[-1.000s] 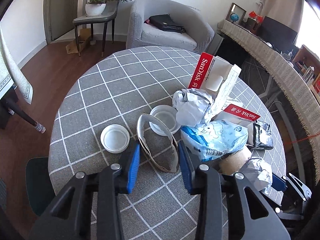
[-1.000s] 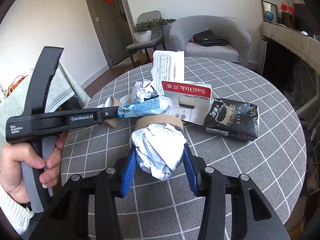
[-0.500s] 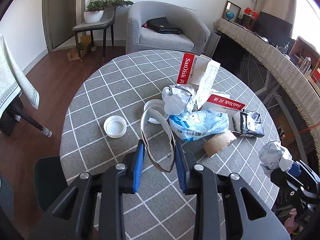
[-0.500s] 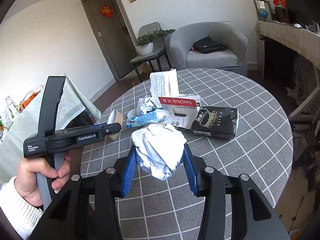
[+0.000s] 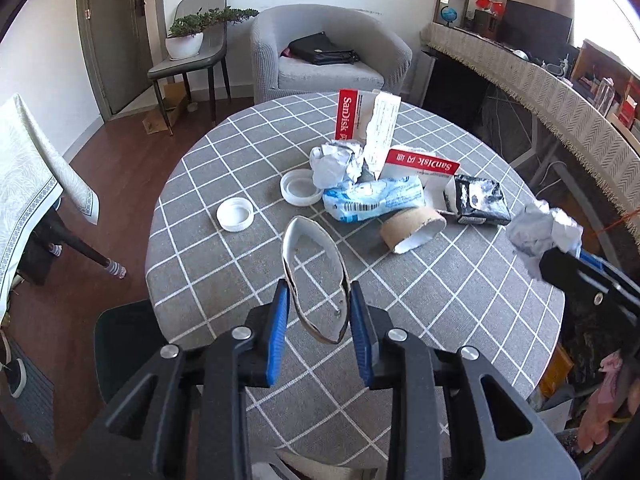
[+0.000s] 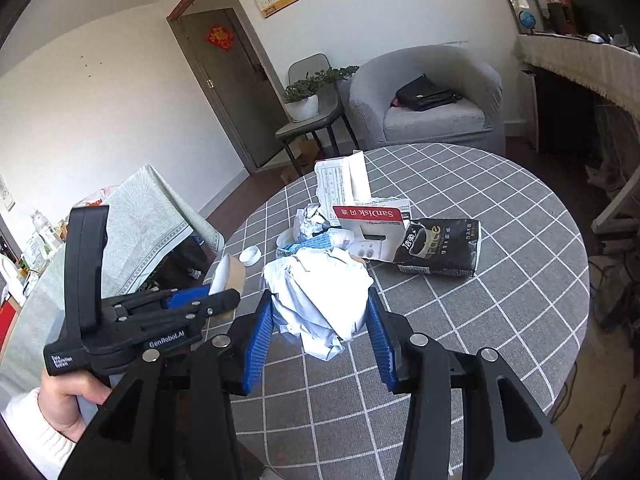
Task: Collect trash
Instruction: 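Carry the paper with the right tool while the left tool carries the strip to the teal bin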
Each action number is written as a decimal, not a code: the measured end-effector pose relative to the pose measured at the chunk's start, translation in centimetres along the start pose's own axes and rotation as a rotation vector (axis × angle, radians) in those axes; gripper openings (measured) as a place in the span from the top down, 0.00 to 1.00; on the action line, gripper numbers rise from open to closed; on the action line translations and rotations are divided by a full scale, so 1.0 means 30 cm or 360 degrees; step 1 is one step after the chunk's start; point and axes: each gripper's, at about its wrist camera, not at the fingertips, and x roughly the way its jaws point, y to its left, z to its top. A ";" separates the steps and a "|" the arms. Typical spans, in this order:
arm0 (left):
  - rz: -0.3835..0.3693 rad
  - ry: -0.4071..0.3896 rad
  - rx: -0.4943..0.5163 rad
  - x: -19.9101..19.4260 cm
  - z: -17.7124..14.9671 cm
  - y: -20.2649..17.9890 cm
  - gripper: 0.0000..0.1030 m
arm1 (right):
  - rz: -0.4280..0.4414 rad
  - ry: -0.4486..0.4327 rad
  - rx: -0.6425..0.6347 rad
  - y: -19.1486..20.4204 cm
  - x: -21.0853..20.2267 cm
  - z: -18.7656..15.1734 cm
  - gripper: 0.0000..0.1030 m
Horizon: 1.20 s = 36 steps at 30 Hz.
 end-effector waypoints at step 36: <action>0.0095 -0.0023 -0.0359 -0.042 -0.108 0.413 0.70 | 0.0253 0.0065 -0.0263 0.347 0.131 0.049 0.55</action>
